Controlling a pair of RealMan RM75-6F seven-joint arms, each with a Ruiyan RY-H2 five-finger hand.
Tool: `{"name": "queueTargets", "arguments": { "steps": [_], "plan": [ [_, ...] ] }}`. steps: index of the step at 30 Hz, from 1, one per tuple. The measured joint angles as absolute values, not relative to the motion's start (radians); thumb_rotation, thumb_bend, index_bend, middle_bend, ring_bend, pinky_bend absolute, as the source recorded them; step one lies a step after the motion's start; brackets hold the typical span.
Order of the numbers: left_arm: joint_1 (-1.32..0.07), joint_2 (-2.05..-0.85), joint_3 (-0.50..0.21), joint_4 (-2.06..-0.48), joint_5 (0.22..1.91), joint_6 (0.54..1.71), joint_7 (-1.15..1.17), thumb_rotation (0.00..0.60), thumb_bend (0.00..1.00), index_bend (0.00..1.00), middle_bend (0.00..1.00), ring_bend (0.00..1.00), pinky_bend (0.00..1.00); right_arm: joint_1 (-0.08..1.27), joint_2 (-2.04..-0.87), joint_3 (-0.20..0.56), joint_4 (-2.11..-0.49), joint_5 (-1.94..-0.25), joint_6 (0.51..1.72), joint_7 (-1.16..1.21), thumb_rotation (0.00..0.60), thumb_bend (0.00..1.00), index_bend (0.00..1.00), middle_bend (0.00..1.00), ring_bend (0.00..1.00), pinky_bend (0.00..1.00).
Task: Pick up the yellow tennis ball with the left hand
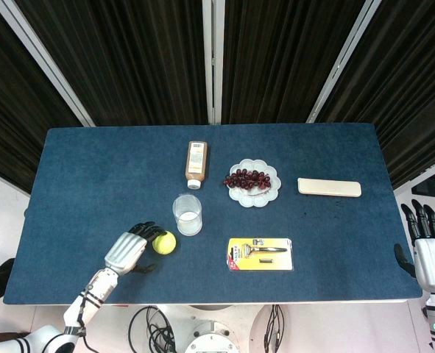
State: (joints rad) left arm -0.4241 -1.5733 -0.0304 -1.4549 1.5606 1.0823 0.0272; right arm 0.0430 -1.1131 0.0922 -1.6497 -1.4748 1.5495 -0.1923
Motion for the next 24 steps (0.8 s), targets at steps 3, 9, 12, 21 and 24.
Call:
{"name": "queueTargets", "arguments": {
  "steps": [3,9,12,21,24],
  "plan": [
    [-0.437,-1.596,-0.035,-1.431,1.558,1.081,0.014,0.6,0.18,0.21,0.19,0.1,0.19,0.042,-1.113,0.093,-1.645,-1.47,1.548,-0.187,0.6,0.33,0.0,0.0,0.0,0.0],
    [-0.462,-1.633,-0.039,-1.395,1.547,1.067,0.0,0.6,0.18,0.22,0.21,0.14,0.25,0.042,-1.11,0.097,-1.641,-1.458,1.542,-0.178,0.6,0.33,0.0,0.0,0.0,0.0],
    [-0.469,-1.652,-0.04,-1.371,1.55,1.073,-0.012,0.6,0.18,0.28,0.29,0.24,0.37,0.042,-1.11,0.098,-1.639,-1.455,1.541,-0.175,0.6,0.33,0.0,0.0,0.0,0.0],
    [-0.476,-1.728,-0.046,-1.261,1.567,1.14,-0.045,0.6,0.21,0.43,0.46,0.45,0.64,0.039,-1.104,0.104,-1.637,-1.443,1.541,-0.164,0.6,0.33,0.0,0.0,0.0,0.0],
    [-0.477,-1.745,-0.046,-1.233,1.574,1.164,-0.062,0.6,0.21,0.45,0.49,0.48,0.67,0.038,-1.102,0.104,-1.637,-1.441,1.541,-0.163,0.6,0.33,0.0,0.0,0.0,0.0]
  ]
}}
